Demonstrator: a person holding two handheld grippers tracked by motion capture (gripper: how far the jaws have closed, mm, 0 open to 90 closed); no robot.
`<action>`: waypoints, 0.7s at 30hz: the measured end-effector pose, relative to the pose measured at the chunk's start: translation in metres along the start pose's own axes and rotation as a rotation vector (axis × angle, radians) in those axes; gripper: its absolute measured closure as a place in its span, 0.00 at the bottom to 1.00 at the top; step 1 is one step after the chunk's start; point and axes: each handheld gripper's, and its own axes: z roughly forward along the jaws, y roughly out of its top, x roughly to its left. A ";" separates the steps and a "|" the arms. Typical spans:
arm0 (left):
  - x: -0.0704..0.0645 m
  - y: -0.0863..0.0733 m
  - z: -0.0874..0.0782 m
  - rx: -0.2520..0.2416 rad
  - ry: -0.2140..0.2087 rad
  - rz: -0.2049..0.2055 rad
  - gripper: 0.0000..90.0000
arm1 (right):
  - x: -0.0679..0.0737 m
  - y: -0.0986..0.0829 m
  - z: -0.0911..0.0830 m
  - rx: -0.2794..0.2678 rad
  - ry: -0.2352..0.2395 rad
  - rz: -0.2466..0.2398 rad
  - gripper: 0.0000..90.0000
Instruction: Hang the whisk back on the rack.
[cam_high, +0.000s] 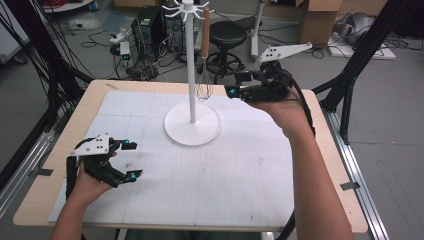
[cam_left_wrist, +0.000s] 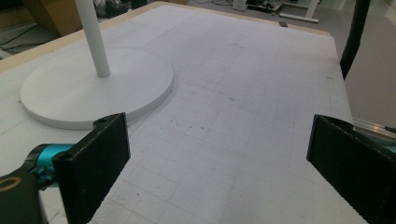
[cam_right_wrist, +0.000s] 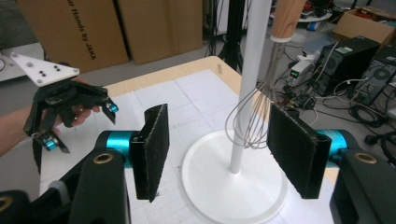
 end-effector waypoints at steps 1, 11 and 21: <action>0.000 0.000 0.000 -0.002 0.000 0.003 0.07 | 0.000 -0.002 -0.001 0.000 0.001 -0.006 0.42; -0.001 0.001 -0.001 -0.010 -0.006 0.005 0.07 | 0.006 -0.028 -0.004 -0.009 0.022 0.016 0.37; -0.001 0.002 0.001 -0.016 -0.013 -0.001 0.07 | 0.014 -0.066 -0.011 -0.028 0.027 0.024 0.32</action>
